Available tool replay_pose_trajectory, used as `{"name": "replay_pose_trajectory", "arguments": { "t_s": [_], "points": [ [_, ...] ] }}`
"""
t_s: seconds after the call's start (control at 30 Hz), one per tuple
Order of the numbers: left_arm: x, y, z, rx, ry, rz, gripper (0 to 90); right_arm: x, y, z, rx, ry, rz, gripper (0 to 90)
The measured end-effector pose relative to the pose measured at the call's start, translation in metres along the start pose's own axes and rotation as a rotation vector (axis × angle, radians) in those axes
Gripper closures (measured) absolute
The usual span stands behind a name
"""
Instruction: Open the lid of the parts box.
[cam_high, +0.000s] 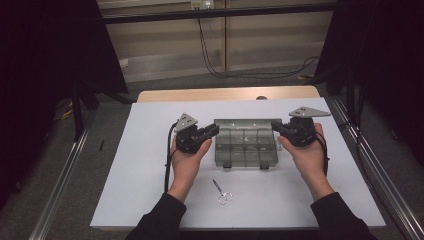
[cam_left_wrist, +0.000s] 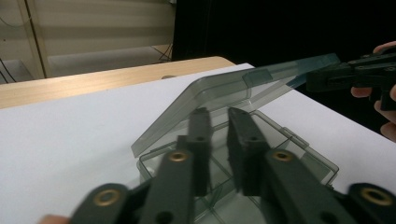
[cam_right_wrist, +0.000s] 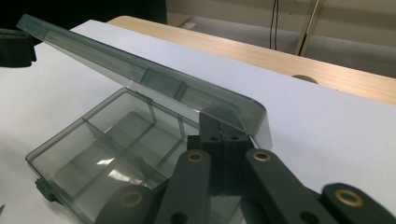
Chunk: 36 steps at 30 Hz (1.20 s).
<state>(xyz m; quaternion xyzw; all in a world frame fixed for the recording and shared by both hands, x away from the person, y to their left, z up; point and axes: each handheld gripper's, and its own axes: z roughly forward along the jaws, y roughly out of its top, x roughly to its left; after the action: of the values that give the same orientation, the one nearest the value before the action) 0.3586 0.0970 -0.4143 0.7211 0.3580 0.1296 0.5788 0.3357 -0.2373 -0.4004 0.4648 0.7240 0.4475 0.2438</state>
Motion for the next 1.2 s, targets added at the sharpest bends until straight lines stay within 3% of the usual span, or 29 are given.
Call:
{"name": "replay_pose_trajectory", "arguments": {
  "t_s": [0.13, 0.27, 0.33, 0.37, 0.4, 0.47, 0.57, 0.63, 0.7, 0.8, 0.97, 1.2],
  "points": [
    [0.006, -0.002, -0.004, 0.013, 0.019, 0.024, 48.0, 0.000, 0.004, 0.000, -0.008, 0.016, 0.016, 90.0],
    [0.008, -0.001, 0.005, 0.046, 0.058, -0.009, 3.8, -0.001, 0.008, 0.000, -0.009, 0.013, 0.022, 90.0],
    [0.009, -0.001, 0.009, 0.050, 0.057, -0.023, 0.0, -0.001, 0.010, 0.001, -0.011, 0.010, 0.022, 90.0],
    [0.010, 0.000, 0.012, 0.064, 0.064, -0.022, 0.0, -0.001, 0.011, 0.002, -0.013, 0.009, 0.019, 90.0],
    [0.011, 0.000, 0.017, 0.078, 0.042, -0.034, 0.0, -0.001, 0.012, 0.002, -0.011, 0.011, 0.020, 90.0],
    [0.011, -0.001, 0.022, 0.097, 0.067, -0.013, 0.0, -0.001, 0.013, 0.003, -0.012, 0.006, 0.012, 90.0],
    [0.009, 0.000, 0.031, 0.118, 0.110, 0.014, 7.4, -0.001, 0.015, 0.005, -0.012, 0.003, 0.009, 90.0],
    [0.008, 0.001, 0.034, 0.123, 0.127, 0.027, 15.6, -0.002, 0.016, 0.006, -0.015, -0.001, 0.009, 90.0],
    [0.007, 0.003, 0.038, 0.132, 0.188, 0.028, 23.5, -0.002, 0.017, 0.006, -0.013, -0.004, 0.016, 90.0],
    [0.008, 0.005, 0.042, 0.124, 0.233, 0.036, 38.7, -0.003, 0.019, 0.008, -0.016, -0.010, 0.013, 90.0],
    [0.009, 0.006, 0.047, 0.117, 0.220, 0.044, 50.2, -0.005, 0.021, 0.009, -0.019, -0.016, 0.013, 90.0],
    [0.012, 0.011, 0.049, 0.103, 0.222, 0.024, 65.4, -0.006, 0.025, 0.011, -0.022, -0.023, 0.005, 90.0]
  ]
}}
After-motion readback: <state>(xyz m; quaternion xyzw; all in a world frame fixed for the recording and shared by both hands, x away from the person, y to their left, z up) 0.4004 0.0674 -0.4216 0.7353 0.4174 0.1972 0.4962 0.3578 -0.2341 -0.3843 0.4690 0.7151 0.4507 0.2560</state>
